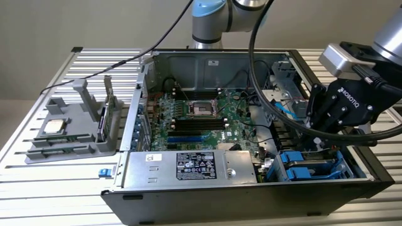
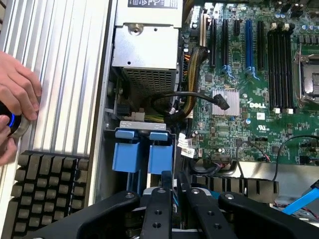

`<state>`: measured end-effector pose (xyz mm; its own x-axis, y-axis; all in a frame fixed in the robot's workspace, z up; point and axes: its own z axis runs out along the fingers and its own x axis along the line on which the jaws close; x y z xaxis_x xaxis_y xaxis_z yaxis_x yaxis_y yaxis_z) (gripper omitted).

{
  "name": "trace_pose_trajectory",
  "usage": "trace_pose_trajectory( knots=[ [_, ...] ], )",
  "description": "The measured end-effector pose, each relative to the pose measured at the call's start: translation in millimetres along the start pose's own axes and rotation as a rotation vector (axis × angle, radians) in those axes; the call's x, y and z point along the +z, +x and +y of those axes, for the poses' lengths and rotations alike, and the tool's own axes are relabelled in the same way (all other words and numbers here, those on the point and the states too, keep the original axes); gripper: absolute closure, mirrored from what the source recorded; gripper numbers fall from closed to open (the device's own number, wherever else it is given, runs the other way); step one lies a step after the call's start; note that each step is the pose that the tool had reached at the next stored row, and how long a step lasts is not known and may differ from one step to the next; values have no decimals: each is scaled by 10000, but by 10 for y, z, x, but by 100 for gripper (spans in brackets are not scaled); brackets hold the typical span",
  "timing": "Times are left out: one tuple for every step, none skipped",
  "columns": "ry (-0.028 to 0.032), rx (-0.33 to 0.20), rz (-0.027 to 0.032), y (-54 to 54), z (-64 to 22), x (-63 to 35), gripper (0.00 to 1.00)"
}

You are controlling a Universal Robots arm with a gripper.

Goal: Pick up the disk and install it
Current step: 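Insert the disk into the insertion slot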

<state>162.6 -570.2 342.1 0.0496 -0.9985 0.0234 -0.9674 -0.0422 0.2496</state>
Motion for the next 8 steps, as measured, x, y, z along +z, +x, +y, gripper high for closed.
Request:
trace_pose_trajectory(
  knots=[
    [2,-12,-47,1,-7,-2,82],
    [1,-18,-77,3,-16,-4,82],
    [-1,-26,-106,7,-27,-7,82],
    [-8,-31,-127,10,-36,-9,82],
    [-14,-35,-141,13,-44,-12,82],
    [-18,-39,-154,16,-50,-13,82],
    [-22,-42,-169,20,-57,-15,82],
    [-26,-49,-194,26,-64,-17,82]
  ],
)
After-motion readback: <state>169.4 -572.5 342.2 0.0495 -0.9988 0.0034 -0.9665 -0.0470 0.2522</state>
